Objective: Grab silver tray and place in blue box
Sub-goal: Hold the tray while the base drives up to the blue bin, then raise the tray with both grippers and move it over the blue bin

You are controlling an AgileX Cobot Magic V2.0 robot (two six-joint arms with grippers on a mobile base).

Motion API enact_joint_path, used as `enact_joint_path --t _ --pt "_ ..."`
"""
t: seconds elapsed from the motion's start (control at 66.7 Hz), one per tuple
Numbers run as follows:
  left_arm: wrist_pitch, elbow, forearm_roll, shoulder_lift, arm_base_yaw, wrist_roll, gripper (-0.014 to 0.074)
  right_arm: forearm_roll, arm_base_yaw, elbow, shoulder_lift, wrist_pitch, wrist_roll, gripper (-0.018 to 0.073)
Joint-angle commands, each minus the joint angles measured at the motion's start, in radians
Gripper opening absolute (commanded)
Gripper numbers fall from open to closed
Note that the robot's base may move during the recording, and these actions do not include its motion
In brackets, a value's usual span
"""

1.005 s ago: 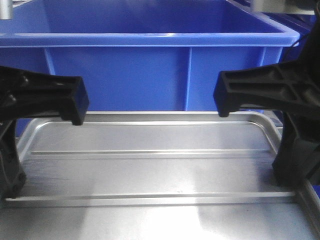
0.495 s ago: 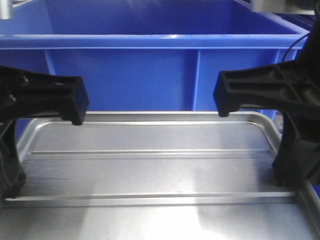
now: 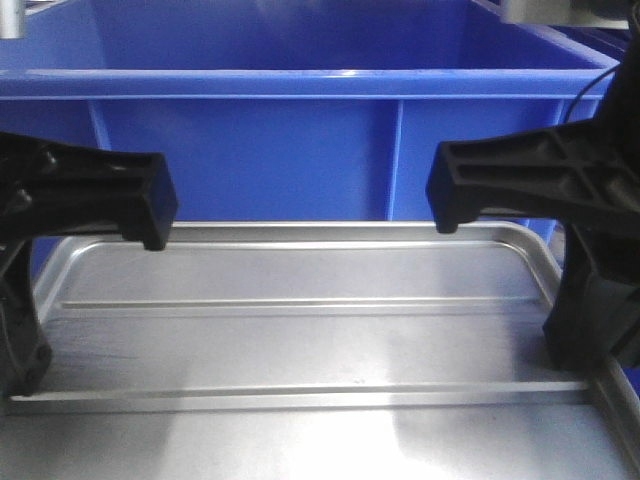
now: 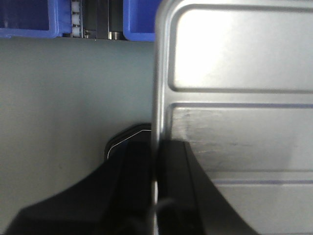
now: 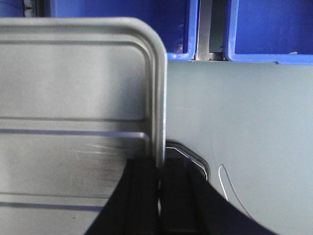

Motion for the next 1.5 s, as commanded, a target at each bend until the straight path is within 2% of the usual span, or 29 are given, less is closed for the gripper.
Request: enact_joint_path --t 0.0,0.945,1.155,1.305,1.485 --pt "-0.003 -0.025 0.040 -0.026 -0.006 -0.011 -0.0008 -0.052 -0.002 -0.025 -0.024 -0.033 -0.003 0.0060" --pt "-0.014 -0.045 0.029 -0.025 -0.006 -0.009 -0.0008 -0.041 -0.002 -0.036 -0.024 -0.062 -0.003 0.0060" --pt "-0.002 -0.122 0.029 -0.025 -0.006 0.033 -0.0008 -0.042 -0.002 -0.119 -0.024 -0.038 -0.029 0.0060" --pt "0.059 -0.199 0.044 -0.025 -0.006 0.035 -0.0008 -0.042 -0.002 -0.206 -0.024 0.028 -0.052 0.0060" --pt "0.107 -0.311 0.075 -0.027 -0.002 0.132 -0.0008 -0.041 -0.002 -0.299 -0.024 0.063 -0.128 0.0060"
